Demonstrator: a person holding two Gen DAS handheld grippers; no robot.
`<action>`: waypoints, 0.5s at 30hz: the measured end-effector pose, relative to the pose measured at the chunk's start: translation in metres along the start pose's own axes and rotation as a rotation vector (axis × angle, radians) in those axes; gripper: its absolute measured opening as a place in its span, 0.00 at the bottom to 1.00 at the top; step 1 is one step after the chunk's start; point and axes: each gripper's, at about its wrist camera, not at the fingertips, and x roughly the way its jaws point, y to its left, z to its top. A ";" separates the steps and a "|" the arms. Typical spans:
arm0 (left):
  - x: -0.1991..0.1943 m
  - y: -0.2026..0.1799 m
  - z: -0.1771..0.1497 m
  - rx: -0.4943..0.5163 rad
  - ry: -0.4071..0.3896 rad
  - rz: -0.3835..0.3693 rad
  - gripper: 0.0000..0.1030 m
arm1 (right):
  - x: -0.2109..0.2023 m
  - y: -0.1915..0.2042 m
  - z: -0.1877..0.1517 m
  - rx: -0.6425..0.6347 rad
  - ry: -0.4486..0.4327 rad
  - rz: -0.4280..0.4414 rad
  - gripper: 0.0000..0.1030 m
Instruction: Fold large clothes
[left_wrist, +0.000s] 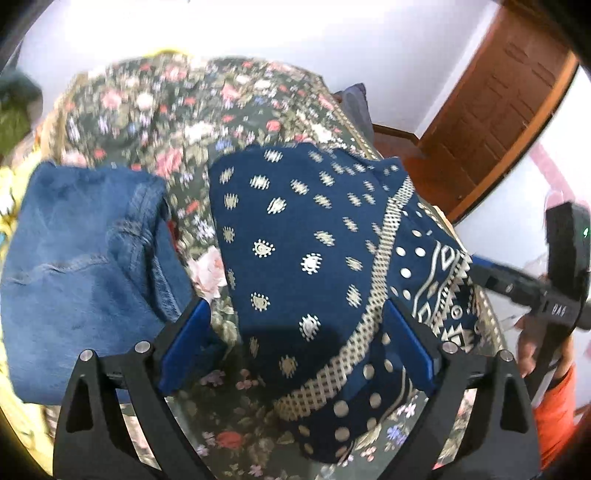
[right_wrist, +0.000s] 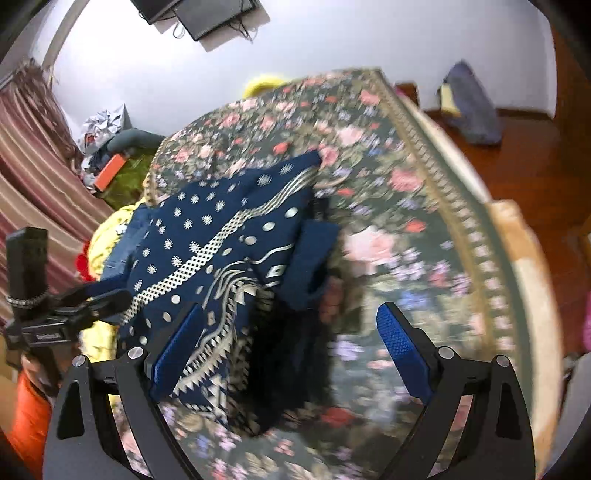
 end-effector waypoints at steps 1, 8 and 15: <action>0.007 0.003 0.001 -0.015 0.013 -0.015 0.92 | 0.009 -0.001 0.001 0.006 0.018 0.009 0.91; 0.034 0.002 0.007 -0.046 0.027 -0.062 0.93 | 0.059 -0.023 0.004 0.107 0.140 0.091 0.91; 0.049 0.002 0.012 -0.046 0.024 -0.052 0.94 | 0.068 -0.013 0.007 0.085 0.134 0.172 0.87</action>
